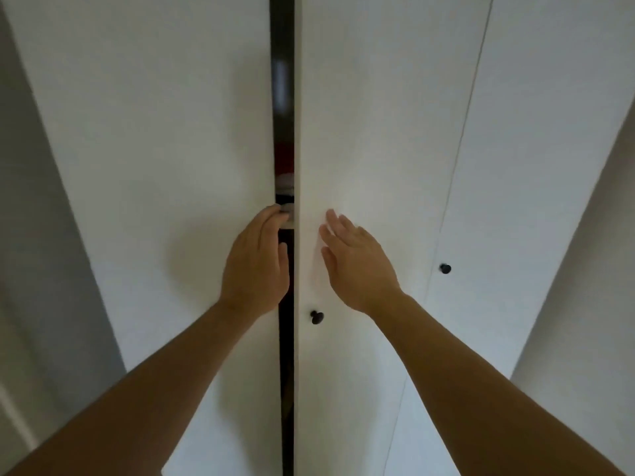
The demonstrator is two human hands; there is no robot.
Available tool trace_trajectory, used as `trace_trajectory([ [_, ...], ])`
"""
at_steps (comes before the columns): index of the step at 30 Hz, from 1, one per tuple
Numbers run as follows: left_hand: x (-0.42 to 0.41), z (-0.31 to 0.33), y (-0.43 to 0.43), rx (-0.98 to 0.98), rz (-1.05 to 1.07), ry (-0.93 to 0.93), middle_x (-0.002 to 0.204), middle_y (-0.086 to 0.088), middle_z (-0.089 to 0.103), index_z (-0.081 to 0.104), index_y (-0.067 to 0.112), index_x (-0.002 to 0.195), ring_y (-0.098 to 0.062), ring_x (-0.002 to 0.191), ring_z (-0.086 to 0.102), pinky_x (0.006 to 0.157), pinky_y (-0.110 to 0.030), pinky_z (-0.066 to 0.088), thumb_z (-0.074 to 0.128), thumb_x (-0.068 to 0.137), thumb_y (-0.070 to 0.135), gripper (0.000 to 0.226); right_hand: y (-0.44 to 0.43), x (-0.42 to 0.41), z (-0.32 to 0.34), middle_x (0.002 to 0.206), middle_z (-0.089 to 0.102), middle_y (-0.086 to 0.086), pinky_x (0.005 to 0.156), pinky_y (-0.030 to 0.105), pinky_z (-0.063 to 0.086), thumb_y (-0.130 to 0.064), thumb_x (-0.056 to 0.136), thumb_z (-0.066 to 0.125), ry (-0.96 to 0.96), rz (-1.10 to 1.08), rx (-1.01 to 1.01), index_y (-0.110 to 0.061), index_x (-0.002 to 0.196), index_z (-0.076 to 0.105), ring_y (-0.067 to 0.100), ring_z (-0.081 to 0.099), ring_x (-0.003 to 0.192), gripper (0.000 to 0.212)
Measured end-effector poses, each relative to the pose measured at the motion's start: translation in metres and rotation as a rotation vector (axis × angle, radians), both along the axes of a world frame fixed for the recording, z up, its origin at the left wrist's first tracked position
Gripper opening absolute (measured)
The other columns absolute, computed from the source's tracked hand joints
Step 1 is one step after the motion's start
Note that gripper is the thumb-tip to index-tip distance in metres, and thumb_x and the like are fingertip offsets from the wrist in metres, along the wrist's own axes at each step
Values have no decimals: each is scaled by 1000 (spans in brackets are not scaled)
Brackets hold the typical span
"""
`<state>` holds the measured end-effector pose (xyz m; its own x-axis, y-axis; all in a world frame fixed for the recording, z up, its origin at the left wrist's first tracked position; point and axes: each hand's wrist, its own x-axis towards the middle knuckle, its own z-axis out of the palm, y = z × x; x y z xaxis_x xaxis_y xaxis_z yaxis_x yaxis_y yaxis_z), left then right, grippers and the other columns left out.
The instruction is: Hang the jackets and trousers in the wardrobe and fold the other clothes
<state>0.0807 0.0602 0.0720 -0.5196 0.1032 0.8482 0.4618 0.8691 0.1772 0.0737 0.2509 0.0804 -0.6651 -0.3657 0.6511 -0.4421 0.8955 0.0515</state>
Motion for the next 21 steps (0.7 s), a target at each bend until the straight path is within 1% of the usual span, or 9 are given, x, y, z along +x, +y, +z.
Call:
trace_trajectory([
  [3,-28,-2,-28,-77,130,-75,154,-12,44,46,6,146,-26,145,39,118,-31,24,53,95,4,51,-21,-47,1,170,-2,4,125,43,3,-23,108,26,-74,-84,143,-15,161,16,25,2,157,55],
  [5,-50,-2,-43,-173,183,-132,161,-10,34,39,7,152,-25,151,27,120,-32,19,53,95,2,59,-32,-70,-1,169,-14,3,124,44,-5,-14,103,26,-111,-125,168,-15,162,4,25,-7,156,63],
  [8,-80,-1,-56,-280,238,-195,168,-4,17,23,11,159,-20,156,9,125,-34,11,47,95,2,68,-42,-98,-2,166,-23,3,124,45,-8,-10,99,24,-148,-162,188,-14,161,-6,26,-14,155,69],
  [12,-108,-1,-63,-345,285,-233,170,-1,5,12,14,161,-17,156,-3,125,-33,1,42,94,3,74,-54,-124,-2,164,-30,5,125,49,-8,-9,99,22,-180,-191,185,-12,160,-11,28,-20,154,69],
  [14,-119,-2,-65,-348,291,-244,170,-2,1,9,14,161,-18,156,-5,125,-34,0,40,94,2,75,-59,-132,-5,163,-32,7,125,50,-9,-9,99,22,-174,-207,176,-11,159,-13,30,-21,153,69],
  [16,-123,-6,-65,-348,297,-238,170,-3,3,11,13,161,-20,156,-3,126,-36,3,41,93,1,75,-61,-139,-9,161,-34,8,124,51,-11,-11,100,23,-173,-210,166,-10,158,-16,31,-23,152,70],
  [17,-123,-8,-65,-355,303,-223,169,-4,6,14,12,161,-22,156,0,126,-38,6,43,93,0,75,-62,-140,-9,161,-35,8,124,51,-12,-12,100,26,-179,-213,169,-9,158,-17,32,-24,152,72],
  [19,-123,-9,-63,-335,289,-203,169,-6,12,21,11,159,-24,156,6,126,-41,13,46,91,-2,74,-66,-141,-11,160,-36,10,124,52,-11,-16,100,38,-186,-217,163,-7,157,-18,34,-25,151,81],
  [21,-122,-3,-61,-311,267,-186,169,-6,13,23,11,159,-23,156,7,126,-42,14,46,91,-2,73,-68,-141,-9,161,-36,9,124,51,-11,-15,99,44,-189,-191,140,-8,157,-18,33,-26,151,85],
])
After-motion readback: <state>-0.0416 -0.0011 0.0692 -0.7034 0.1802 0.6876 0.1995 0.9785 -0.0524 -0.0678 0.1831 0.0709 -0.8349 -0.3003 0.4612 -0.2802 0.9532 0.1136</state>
